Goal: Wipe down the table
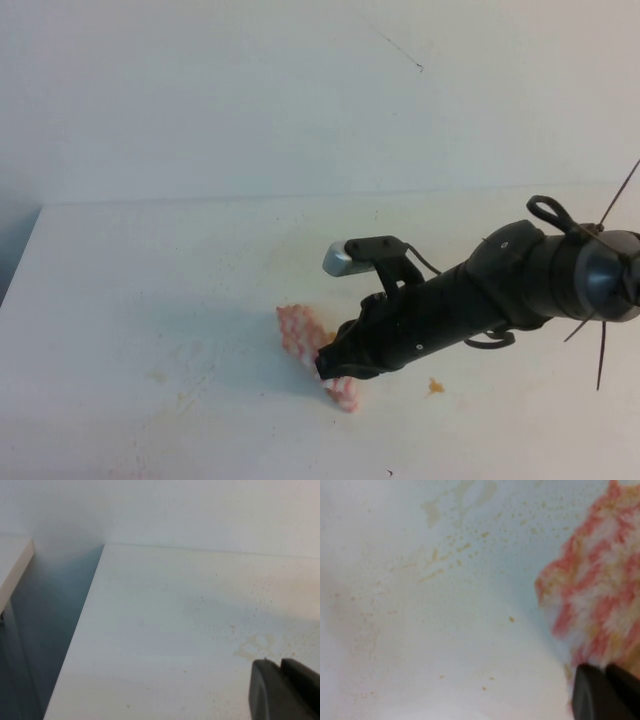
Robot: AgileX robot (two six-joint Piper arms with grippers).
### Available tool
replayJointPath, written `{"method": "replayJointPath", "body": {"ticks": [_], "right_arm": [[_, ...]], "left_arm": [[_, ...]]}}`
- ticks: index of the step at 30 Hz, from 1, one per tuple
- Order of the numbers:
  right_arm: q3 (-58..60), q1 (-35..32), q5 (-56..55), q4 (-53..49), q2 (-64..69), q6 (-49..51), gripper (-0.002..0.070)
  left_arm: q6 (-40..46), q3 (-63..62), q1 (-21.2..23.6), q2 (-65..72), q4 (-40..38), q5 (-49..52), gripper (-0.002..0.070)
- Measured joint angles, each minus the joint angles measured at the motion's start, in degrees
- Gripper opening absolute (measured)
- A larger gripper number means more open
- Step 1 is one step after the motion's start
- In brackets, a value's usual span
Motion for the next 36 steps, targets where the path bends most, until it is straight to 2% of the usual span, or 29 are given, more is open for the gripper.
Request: {"method": "replayJointPath", "body": {"ticks": [12, 26, 36], "right_arm": [[0.0, -3.1, -1.6, -2.6, 2.4, 0.5, 0.0006], [0.0, -10.6, -0.2, -16.0, 2.3, 11.8, 0.0006], [0.0, -11.0, 0.9, -40.9, -5.5, 27.2, 0.0006]], "left_arm": [[0.0, 0.0, 0.0, 0.0, 0.0, 0.0, 0.0], [0.0, 0.0, 0.0, 0.0, 0.0, 0.0, 0.0], [0.0, 0.0, 0.0, 0.0, 0.0, 0.0, 0.0]]}}
